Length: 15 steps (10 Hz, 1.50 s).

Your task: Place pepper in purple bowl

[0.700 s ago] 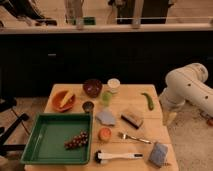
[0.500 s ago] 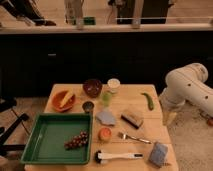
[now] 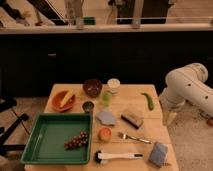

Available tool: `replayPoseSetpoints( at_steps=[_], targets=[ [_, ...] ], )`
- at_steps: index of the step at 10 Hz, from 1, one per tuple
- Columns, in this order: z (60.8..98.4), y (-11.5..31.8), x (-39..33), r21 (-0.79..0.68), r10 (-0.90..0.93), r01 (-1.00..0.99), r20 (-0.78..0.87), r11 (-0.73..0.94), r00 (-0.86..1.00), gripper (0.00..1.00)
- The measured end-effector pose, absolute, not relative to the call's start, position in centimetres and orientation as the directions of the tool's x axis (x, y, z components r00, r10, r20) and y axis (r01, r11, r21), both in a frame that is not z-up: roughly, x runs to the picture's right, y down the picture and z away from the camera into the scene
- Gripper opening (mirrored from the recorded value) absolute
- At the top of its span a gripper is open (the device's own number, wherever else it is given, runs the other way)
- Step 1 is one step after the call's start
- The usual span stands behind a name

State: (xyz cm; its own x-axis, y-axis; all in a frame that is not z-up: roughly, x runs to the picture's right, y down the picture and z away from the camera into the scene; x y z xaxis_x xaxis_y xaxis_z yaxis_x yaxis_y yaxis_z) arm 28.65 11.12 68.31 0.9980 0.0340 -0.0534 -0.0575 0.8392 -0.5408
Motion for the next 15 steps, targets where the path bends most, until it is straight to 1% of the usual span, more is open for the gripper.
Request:
replayPoseSetpoints(
  at_steps=[13, 15],
  targets=[
    [68.27, 11.05, 28.65, -0.539, 0.036, -0.060, -0.054, 0.840, 0.998, 0.80],
    [68.25, 10.49, 28.59, -0.523, 0.083, -0.105, -0.065, 0.846, 0.994, 0.80]
  ],
)
